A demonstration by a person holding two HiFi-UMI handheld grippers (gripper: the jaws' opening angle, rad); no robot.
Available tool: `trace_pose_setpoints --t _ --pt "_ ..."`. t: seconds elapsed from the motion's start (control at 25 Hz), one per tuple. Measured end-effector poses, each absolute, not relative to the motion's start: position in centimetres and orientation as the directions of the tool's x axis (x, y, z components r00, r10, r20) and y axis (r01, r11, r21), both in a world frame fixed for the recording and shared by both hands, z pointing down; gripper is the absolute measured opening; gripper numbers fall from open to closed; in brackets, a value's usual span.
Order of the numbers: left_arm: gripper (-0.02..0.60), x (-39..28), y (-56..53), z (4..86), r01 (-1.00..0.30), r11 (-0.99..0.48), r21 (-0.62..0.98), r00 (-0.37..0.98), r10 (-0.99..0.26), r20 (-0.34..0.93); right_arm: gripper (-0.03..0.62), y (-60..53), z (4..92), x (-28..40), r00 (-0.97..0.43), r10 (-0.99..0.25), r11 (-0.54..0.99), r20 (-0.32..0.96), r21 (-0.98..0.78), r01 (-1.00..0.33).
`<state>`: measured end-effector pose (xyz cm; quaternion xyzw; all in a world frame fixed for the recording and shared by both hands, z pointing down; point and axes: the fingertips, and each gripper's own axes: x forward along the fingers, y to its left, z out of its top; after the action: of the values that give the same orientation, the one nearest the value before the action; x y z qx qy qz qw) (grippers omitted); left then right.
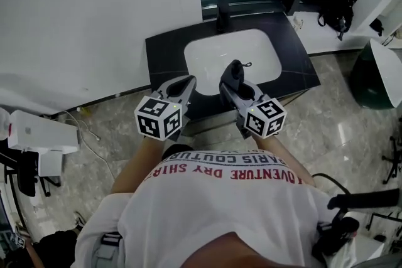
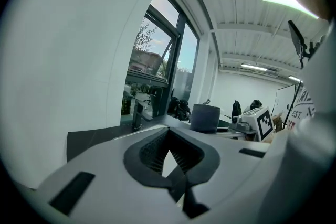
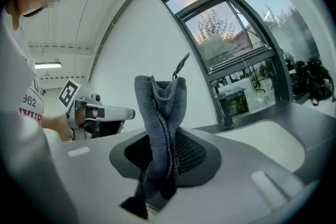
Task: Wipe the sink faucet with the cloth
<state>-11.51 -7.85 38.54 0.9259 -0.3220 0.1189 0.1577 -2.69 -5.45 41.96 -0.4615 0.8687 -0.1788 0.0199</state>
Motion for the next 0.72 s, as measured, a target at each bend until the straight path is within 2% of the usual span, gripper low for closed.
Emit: trace_pose_setpoints --t 0.36,0.48,0.6,0.72 --pt "0.002 -23.3 -16.5 43.8 -0.584 -0.753 0.304 0.804 -0.482 0.349 0.078 -15.5 45.0 -16.1 -0.557 -0.809 0.492 0.187 -0.302 -0.817" --pt "0.002 -27.5 -21.7 44.0 -0.534 -0.802 0.268 0.828 -0.431 0.359 0.078 -20.8 45.9 -20.7 -0.519 -0.832 0.442 0.197 -0.332 -0.833" --pt "0.002 -29.4 -25.5 44.1 -0.461 -0.849 0.258 0.86 -0.354 0.368 0.078 -25.0 46.5 -22.8 -0.446 -0.869 0.362 0.215 -0.338 -0.869" --pt "0.0 -29.5 -28.7 44.2 -0.406 -0.872 0.275 0.883 -0.297 0.363 0.078 -28.0 46.1 -22.1 -0.37 -0.9 0.293 0.231 -0.307 -0.905"
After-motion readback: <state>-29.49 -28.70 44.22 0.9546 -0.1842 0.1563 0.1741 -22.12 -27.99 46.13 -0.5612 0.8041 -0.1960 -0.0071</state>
